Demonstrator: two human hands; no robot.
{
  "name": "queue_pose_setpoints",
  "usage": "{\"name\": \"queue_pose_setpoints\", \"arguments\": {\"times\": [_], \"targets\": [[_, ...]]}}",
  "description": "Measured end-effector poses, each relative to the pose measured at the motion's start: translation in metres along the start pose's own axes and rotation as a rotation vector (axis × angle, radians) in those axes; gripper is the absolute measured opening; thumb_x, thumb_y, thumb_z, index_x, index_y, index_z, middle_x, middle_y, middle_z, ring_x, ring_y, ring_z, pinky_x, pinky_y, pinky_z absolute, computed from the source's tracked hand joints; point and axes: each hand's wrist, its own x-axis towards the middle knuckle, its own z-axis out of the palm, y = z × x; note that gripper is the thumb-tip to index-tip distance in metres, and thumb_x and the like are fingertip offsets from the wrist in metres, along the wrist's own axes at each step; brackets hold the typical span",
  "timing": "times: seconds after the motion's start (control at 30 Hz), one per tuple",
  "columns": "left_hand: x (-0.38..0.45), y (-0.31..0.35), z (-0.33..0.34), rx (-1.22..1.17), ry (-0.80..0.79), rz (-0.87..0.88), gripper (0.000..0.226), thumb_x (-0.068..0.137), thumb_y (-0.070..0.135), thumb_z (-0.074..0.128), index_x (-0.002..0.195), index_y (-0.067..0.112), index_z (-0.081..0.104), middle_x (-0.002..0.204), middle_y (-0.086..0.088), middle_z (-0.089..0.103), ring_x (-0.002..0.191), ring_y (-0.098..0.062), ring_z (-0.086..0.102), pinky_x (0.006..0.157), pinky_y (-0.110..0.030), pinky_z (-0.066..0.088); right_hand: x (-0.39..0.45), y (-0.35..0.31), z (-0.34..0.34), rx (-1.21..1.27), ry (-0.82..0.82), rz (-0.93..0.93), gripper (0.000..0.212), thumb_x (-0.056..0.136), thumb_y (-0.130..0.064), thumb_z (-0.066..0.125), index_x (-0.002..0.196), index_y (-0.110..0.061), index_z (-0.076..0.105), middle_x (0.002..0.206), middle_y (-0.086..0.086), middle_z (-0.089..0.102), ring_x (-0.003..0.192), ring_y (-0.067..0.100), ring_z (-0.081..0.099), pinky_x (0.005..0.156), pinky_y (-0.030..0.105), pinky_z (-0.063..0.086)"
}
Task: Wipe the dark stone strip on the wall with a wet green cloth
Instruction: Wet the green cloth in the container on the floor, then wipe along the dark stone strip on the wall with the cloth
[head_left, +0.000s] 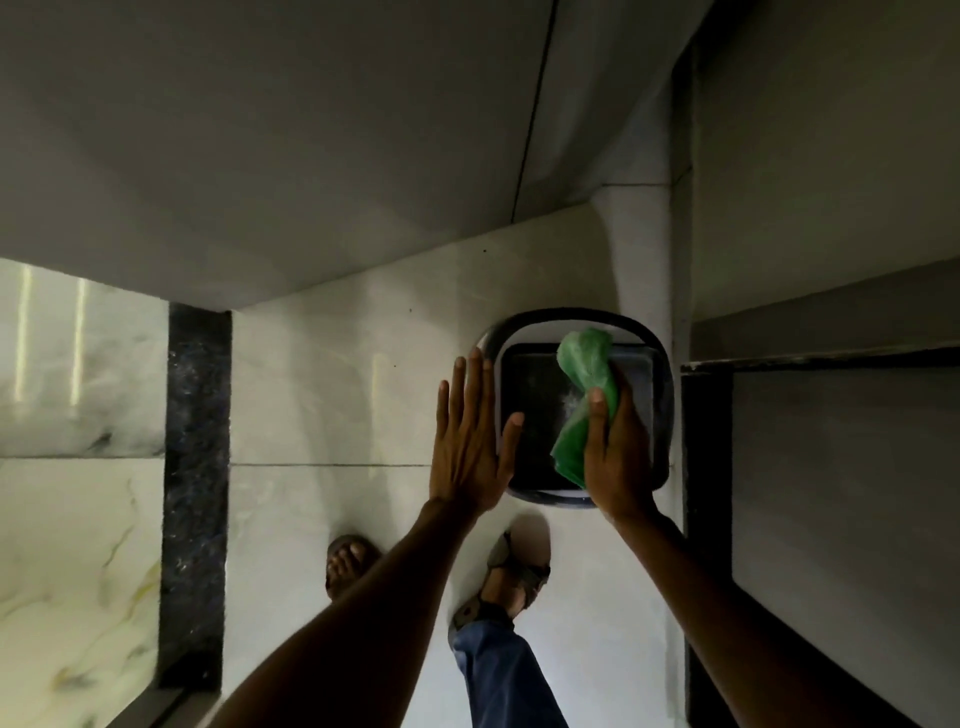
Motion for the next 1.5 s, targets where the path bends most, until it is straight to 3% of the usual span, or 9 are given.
{"name": "queue_pose_setpoints", "arguments": {"times": [0.03, 0.17, 0.37, 0.47, 0.6, 0.7, 1.1, 1.3, 1.5], "targets": [[-0.007, -0.006, -0.011, 0.003, 0.010, -0.011, 0.077, 0.114, 0.058, 0.018, 0.176, 0.020, -0.007, 0.186, -0.004, -0.014, 0.173, -0.022, -0.012, 0.140, -0.056, 0.006, -0.003, -0.015, 0.005, 0.021, -0.005, 0.002, 0.081, 0.107, -0.071, 0.026, 0.157, -0.011, 0.048, 0.135, 0.019, 0.072, 0.119, 0.025, 0.071, 0.099, 0.025, 0.058], [-0.036, -0.031, -0.056, -0.023, 0.087, -0.096, 0.080, 0.114, 0.060, 0.023, 0.176, 0.019, -0.007, 0.186, -0.005, -0.014, 0.173, -0.024, -0.010, 0.140, -0.056, 0.007, -0.006, -0.068, 0.029, 0.016, -0.002, -0.079, 0.053, 0.115, -0.038, 0.042, 0.158, -0.007, 0.049, 0.147, 0.017, 0.067, 0.131, 0.016, 0.063, 0.103, -0.003, 0.041], [-0.093, -0.085, -0.124, -0.054, 0.156, -0.273, 0.082, 0.113, 0.060, 0.026, 0.176, 0.014, -0.001, 0.186, -0.005, -0.010, 0.173, -0.024, -0.008, 0.140, -0.053, 0.006, -0.025, -0.143, 0.081, -0.014, -0.150, -0.204, 0.045, 0.115, -0.021, 0.051, 0.155, 0.000, 0.050, 0.146, 0.024, 0.066, 0.134, 0.025, 0.064, 0.105, -0.005, 0.035], [-0.125, -0.115, -0.151, -0.042, 0.176, -0.331, 0.082, 0.113, 0.059, 0.028, 0.176, 0.014, -0.001, 0.186, -0.005, -0.011, 0.173, -0.021, -0.009, 0.141, -0.049, 0.004, -0.039, -0.175, 0.109, 0.000, -0.250, -0.257, 0.047, 0.115, -0.023, 0.049, 0.159, -0.005, 0.047, 0.150, 0.021, 0.063, 0.137, 0.025, 0.062, 0.110, 0.007, 0.043], [-0.168, -0.159, -0.177, -0.051, 0.194, -0.459, 0.085, 0.112, 0.066, 0.023, 0.175, 0.019, -0.008, 0.185, -0.003, -0.017, 0.172, -0.018, -0.015, 0.141, -0.045, -0.001, -0.072, -0.209, 0.159, -0.008, -0.386, -0.268, 0.052, 0.116, -0.028, 0.044, 0.164, -0.011, 0.041, 0.160, 0.016, 0.056, 0.146, 0.030, 0.058, 0.121, 0.046, 0.049], [-0.202, -0.194, -0.185, -0.086, 0.248, -0.559, 0.087, 0.111, 0.069, 0.024, 0.175, 0.022, -0.011, 0.184, -0.001, -0.020, 0.171, -0.016, -0.017, 0.141, -0.042, -0.005, -0.101, -0.227, 0.202, -0.044, -0.507, -0.283, 0.053, 0.116, -0.035, 0.040, 0.166, -0.016, 0.038, 0.160, 0.014, 0.056, 0.144, 0.031, 0.059, 0.118, 0.043, 0.050], [-0.312, -0.329, -0.126, -0.163, 0.468, -0.925, 0.091, 0.110, 0.069, 0.028, 0.176, 0.017, -0.007, 0.186, 0.000, -0.015, 0.172, -0.017, -0.015, 0.141, -0.043, -0.005, -0.172, -0.214, 0.355, -0.202, -0.850, -0.488, 0.056, 0.116, -0.036, 0.038, 0.169, -0.022, 0.031, 0.169, 0.006, 0.047, 0.152, 0.021, 0.049, 0.120, 0.029, 0.039], [-0.342, -0.397, -0.073, -0.221, 0.547, -1.080, 0.093, 0.108, 0.072, 0.023, 0.176, 0.015, -0.005, 0.186, -0.001, -0.013, 0.172, -0.018, -0.014, 0.141, -0.045, -0.002, -0.204, -0.173, 0.448, -0.413, -0.800, -0.699, 0.053, 0.116, -0.030, 0.038, 0.166, -0.013, 0.038, 0.168, 0.013, 0.048, 0.155, 0.031, 0.048, 0.131, 0.055, 0.033], [-0.368, -0.463, -0.009, -0.221, 0.587, -1.187, 0.094, 0.108, 0.071, 0.026, 0.176, 0.015, -0.007, 0.185, -0.001, -0.015, 0.172, -0.016, -0.016, 0.141, -0.044, -0.002, -0.238, -0.126, 0.540, -0.528, -0.759, -0.907, 0.055, 0.116, -0.034, 0.030, 0.167, -0.013, 0.033, 0.172, 0.010, 0.041, 0.163, 0.027, 0.036, 0.135, 0.057, 0.022]]}}
